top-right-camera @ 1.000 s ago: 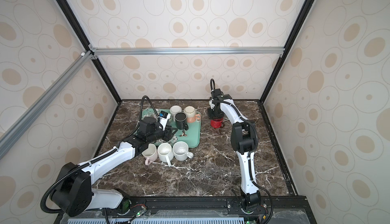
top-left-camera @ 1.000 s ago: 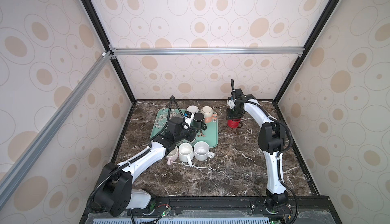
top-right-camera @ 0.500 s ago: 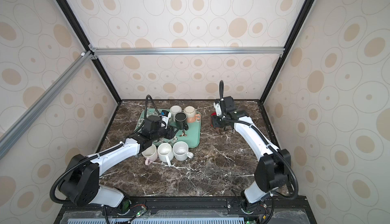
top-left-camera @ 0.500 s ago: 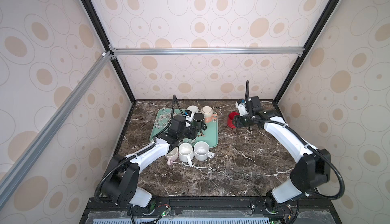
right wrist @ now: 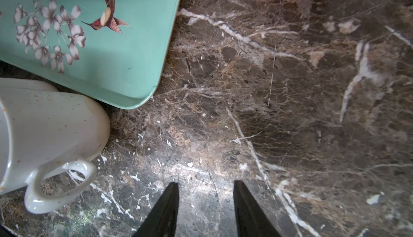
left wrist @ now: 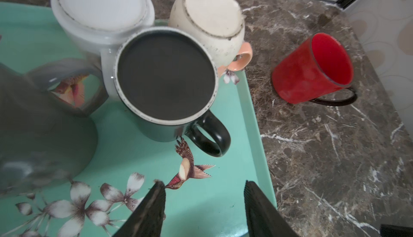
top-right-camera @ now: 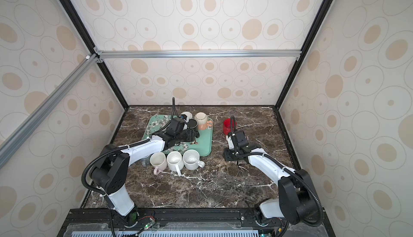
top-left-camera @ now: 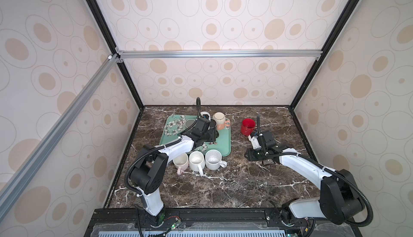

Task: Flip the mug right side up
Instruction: 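Reach the left gripper to the upside-down black mug while the right gripper withdraws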

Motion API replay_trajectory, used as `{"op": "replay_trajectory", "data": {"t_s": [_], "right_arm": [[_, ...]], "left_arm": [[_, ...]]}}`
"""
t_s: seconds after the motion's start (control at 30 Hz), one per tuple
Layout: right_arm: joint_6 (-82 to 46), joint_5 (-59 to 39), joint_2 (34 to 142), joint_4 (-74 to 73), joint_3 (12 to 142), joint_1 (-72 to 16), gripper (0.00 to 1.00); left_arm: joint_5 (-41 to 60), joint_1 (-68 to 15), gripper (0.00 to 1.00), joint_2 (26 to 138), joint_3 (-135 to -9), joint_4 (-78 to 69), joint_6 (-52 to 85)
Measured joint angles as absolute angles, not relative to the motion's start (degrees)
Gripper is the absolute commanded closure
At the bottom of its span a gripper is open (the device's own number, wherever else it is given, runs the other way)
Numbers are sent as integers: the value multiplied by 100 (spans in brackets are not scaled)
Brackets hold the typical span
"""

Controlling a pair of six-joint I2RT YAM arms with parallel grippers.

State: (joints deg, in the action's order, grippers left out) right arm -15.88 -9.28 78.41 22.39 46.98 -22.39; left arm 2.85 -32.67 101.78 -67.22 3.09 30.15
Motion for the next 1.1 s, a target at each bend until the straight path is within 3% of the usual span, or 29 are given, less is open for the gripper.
{"op": "replay_trajectory", "data": {"t_s": [0.83,1.1], "right_arm": [[-1485,-1052,7835,1708,4364,-2244,55],[-1404,-1046,7765,1708,4364,-2244,55]], "left_arm": [[-801,-3752,38,11751,-8639,1492,3437],[-1253,-3752,50,11808,-8646,1643,3564]]}}
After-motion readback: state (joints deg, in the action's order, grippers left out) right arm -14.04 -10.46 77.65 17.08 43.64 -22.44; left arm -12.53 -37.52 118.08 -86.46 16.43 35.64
